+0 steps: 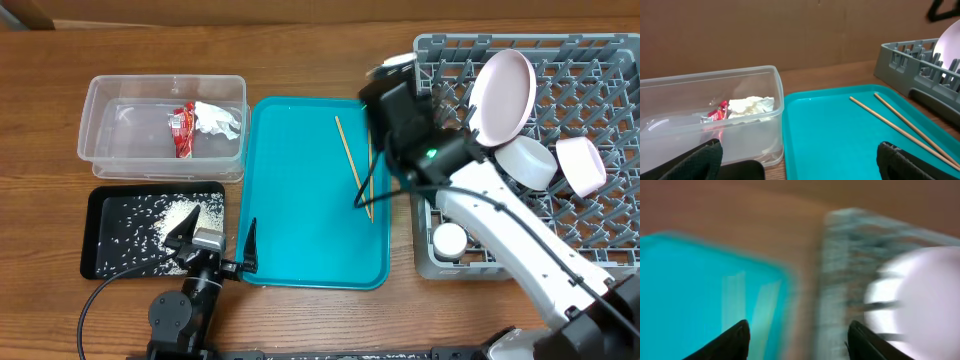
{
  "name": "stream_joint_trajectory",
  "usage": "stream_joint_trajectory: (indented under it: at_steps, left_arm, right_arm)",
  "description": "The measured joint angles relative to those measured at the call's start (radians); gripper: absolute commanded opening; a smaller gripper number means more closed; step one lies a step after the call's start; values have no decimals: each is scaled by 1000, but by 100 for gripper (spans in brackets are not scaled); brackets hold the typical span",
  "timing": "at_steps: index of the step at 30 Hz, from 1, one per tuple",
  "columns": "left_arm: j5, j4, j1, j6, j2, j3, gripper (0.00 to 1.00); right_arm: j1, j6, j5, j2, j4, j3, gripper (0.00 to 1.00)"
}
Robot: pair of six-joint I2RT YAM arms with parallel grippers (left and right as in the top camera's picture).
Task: Sort waste into correct bins and load items into the dishwasher
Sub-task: 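Grasp one chopstick on the teal tray and place it in the rack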
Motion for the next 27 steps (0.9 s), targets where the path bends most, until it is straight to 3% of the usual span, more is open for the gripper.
stream_joint_trajectory:
  at_steps: [2,6,14,17,19,21,22,27]
  left_arm:
    - [0,0,0,0,0,0,100]
    - [0,0,0,0,0,0,100]
    - [0,0,0,0,0,0,100]
    - [0,0,0,0,0,0,100]
    - [0,0,0,0,0,0,100]
    - [0,0,0,0,0,0,100]
    - [0,0,0,0,0,0,100]
    - [0,0,0,0,0,0,100]
  right_arm:
    - [23,6,-182,14,-5,-1,55]
    - [27,5,-343,95,-4,-6,55]
    - [-27,5,-430,362,37,-34,53]
    - [-44,7,-434,402,42,-35,48]
    - [-45,5,-436,420,47,-35,36]
    - [-43,5,-434,438,51,-35,11]
    - [-43,7,-433,439,55,-33,4]
    - [-43,5,-441,442,-1,-17,4]
